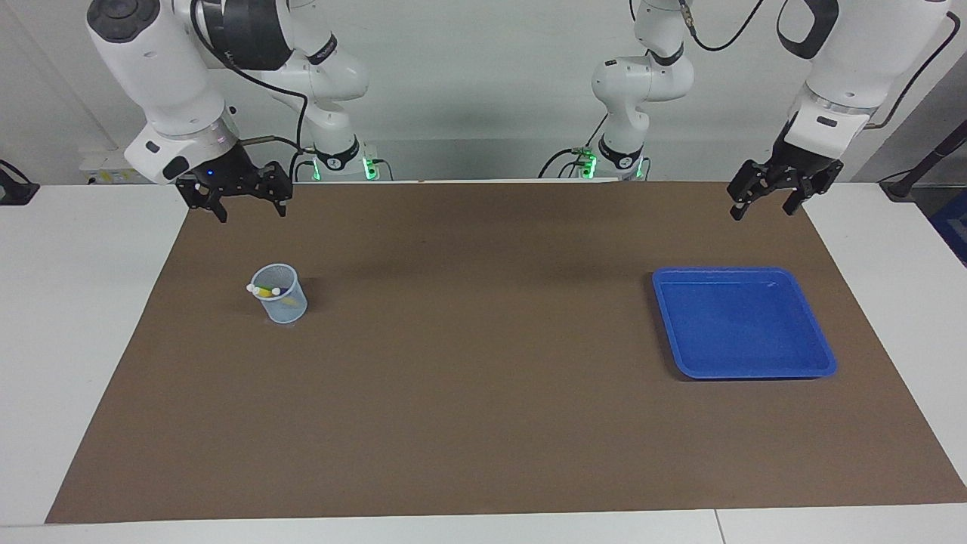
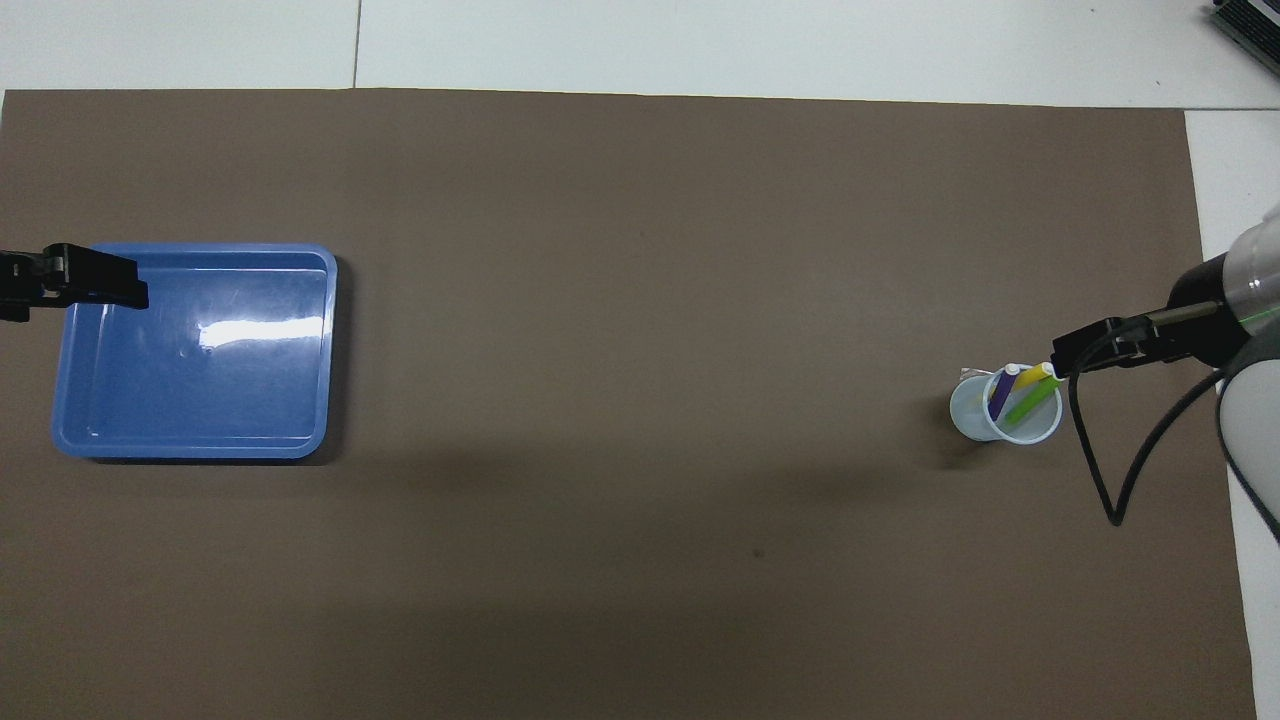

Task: Right arm passes pens to left for tray arrangement
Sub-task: 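Lower the right gripper into the white cup and grasp the purple pen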

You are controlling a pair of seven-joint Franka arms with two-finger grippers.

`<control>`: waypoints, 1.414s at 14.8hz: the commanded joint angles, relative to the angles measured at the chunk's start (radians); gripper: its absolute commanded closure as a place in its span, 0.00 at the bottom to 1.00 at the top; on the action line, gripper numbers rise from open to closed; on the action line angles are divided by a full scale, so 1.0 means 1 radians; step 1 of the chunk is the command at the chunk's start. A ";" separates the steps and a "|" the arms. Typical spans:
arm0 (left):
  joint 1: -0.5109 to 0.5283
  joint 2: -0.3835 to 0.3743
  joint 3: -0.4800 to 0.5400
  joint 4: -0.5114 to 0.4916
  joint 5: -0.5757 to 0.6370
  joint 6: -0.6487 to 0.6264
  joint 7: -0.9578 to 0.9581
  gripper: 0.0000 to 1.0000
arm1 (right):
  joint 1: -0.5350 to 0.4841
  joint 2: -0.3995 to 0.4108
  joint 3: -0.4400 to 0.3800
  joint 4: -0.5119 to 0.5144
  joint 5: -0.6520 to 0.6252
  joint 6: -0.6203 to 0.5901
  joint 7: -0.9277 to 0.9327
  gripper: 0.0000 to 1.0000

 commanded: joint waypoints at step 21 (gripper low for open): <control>0.003 -0.037 0.012 -0.050 0.009 -0.019 -0.013 0.00 | -0.046 0.081 0.000 -0.363 0.071 0.458 -0.353 0.44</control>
